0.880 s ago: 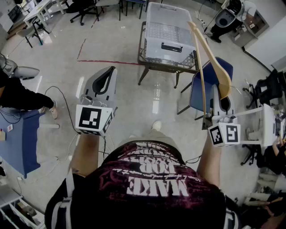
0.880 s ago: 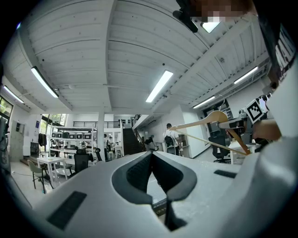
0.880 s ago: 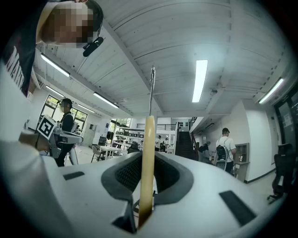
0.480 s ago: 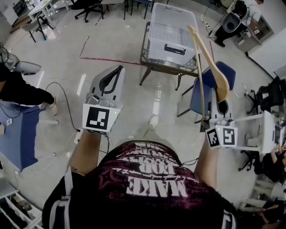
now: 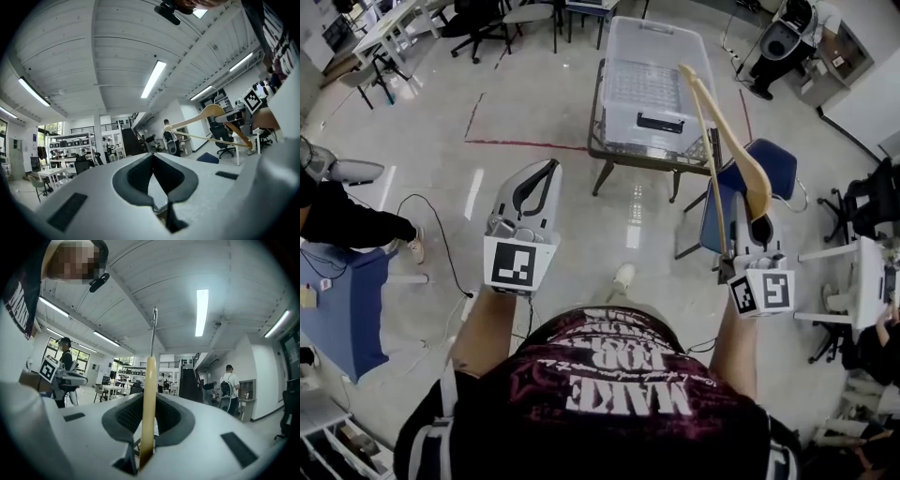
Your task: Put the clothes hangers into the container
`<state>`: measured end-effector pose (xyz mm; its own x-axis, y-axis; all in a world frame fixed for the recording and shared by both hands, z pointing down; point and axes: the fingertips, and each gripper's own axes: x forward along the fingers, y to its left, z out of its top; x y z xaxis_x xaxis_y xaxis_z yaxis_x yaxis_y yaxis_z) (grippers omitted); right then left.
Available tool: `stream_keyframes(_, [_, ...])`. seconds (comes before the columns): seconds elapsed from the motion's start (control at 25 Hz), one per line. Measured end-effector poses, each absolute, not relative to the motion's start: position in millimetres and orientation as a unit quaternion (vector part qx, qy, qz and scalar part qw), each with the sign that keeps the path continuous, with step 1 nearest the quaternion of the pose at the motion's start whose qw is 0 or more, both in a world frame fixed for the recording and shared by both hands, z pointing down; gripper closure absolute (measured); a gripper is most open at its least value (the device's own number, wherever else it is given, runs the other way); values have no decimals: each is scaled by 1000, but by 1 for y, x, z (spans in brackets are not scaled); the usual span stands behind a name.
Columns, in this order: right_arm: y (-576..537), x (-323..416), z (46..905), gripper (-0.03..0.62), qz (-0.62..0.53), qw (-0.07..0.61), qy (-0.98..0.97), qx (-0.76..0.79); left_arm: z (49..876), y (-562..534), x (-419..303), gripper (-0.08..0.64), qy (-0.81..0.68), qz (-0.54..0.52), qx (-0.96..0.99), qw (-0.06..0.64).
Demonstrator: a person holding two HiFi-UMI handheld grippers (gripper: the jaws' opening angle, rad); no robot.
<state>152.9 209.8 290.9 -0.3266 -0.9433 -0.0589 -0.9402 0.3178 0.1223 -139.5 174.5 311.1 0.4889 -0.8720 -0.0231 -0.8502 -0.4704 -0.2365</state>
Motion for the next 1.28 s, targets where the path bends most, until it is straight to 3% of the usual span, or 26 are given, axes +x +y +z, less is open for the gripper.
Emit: stream_keyframes(1.28, [3,241,314,534,-17,27,-839,543,333,-37,-15,554,490,-58,-867,68])
